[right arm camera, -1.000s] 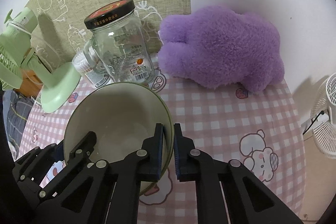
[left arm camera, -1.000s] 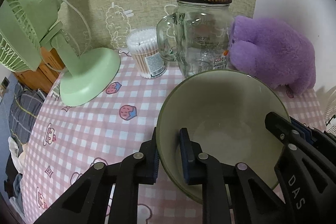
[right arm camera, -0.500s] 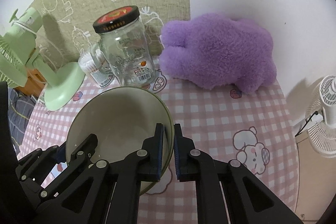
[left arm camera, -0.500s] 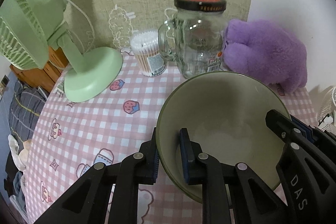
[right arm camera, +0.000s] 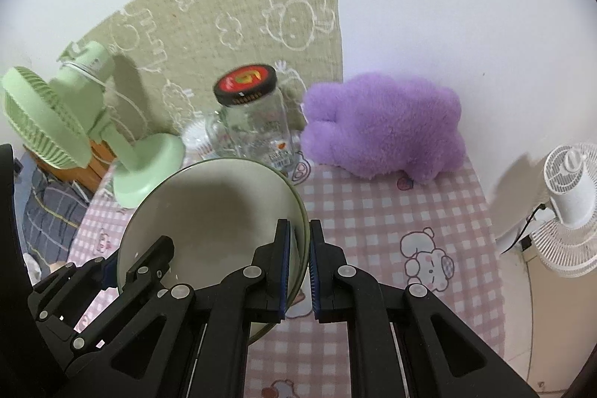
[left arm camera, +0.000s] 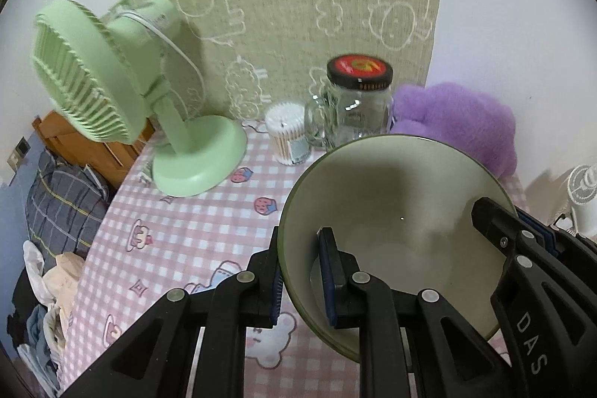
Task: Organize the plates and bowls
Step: 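Lift the green-rimmed bowl and carry it back toward the plate stack, then lower the bowl into the other green-rimmed bowl, nesting them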
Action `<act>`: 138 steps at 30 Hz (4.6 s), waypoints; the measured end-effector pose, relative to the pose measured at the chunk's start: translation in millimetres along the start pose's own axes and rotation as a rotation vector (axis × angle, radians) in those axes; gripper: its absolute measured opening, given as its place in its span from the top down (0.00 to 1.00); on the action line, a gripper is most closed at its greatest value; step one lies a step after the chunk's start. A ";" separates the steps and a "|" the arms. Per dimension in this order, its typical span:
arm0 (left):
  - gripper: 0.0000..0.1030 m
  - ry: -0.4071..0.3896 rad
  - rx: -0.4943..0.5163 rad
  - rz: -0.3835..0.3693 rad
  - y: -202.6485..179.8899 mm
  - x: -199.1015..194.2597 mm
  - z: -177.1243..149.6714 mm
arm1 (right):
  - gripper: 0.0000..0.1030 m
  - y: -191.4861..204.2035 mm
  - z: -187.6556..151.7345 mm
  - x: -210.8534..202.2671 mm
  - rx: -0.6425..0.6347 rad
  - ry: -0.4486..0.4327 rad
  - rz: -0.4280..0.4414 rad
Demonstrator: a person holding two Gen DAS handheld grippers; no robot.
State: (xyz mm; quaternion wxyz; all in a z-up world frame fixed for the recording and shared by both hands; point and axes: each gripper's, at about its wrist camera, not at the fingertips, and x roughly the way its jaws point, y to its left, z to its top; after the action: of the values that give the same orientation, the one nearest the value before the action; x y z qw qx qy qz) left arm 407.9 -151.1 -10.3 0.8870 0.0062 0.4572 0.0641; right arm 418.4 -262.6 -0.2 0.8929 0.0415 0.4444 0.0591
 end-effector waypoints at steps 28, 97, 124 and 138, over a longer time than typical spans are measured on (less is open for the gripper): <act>0.85 -0.105 0.008 -0.058 87.1 -127.2 -53.0 | 0.88 79.1 -54.1 -140.7 0.001 -0.114 -0.044; 0.86 0.095 0.112 -0.175 162.8 -128.5 -250.0 | 0.88 156.0 -272.5 -156.4 0.012 0.145 -0.159; 0.35 0.155 0.095 -0.307 178.1 -116.6 -252.7 | 0.32 155.3 -275.6 -159.4 0.036 0.135 -0.155; 0.18 0.208 0.062 -0.336 163.8 -103.6 -247.7 | 0.33 130.2 -268.9 -125.9 0.137 0.240 -0.003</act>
State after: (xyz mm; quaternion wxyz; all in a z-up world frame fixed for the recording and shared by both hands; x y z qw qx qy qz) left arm 129.7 -12.8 -59.0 0.8327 -0.0497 0.5426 -0.0989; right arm 119.4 -145.9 -46.2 0.8283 0.0944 0.5513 0.0316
